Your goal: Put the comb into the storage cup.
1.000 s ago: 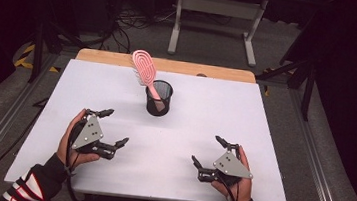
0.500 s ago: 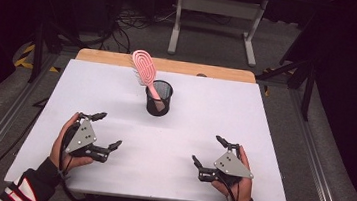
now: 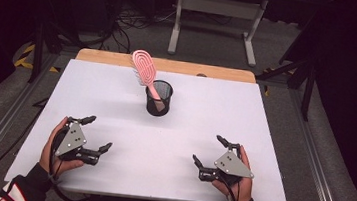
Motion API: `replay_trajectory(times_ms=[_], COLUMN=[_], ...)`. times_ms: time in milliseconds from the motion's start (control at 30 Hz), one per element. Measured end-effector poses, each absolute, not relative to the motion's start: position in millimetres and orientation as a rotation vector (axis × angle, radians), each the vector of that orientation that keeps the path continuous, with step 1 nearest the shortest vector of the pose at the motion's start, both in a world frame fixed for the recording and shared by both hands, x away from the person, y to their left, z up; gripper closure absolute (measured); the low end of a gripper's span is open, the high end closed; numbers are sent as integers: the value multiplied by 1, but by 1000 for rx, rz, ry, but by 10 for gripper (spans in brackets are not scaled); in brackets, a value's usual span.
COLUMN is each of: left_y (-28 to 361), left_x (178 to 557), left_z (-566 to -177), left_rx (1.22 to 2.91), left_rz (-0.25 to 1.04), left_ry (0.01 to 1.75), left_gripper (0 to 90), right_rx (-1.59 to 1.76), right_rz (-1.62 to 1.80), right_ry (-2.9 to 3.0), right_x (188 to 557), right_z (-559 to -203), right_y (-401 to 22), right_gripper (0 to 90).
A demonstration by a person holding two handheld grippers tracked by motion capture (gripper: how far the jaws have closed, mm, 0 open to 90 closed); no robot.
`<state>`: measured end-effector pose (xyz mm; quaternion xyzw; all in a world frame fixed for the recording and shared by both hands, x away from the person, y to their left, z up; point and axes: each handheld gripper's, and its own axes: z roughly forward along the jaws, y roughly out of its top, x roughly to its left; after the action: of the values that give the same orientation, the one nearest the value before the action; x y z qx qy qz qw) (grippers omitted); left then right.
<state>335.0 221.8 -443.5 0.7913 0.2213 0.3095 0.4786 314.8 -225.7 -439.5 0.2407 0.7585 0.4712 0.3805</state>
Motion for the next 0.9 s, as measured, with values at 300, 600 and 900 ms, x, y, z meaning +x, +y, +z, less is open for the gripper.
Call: replay_trajectory(times_ms=[300, 600, 900], left_y=[227, 225, 227], left_x=[330, 331, 330], left_z=[-454, -458, -458], left_rx=[1941, 1953, 1941], left_rz=[716, 697, 696], left_ry=[589, 595, 593], left_gripper=[62, 62, 62], right_rx=[623, 629, 618], right_rz=[1211, 1211, 1203], right_ry=[1929, 1930, 1937], right_x=[316, 316, 317], right_z=[-438, -438, -439], right_y=[-228, -230, -229], right_gripper=[67, 65, 65])
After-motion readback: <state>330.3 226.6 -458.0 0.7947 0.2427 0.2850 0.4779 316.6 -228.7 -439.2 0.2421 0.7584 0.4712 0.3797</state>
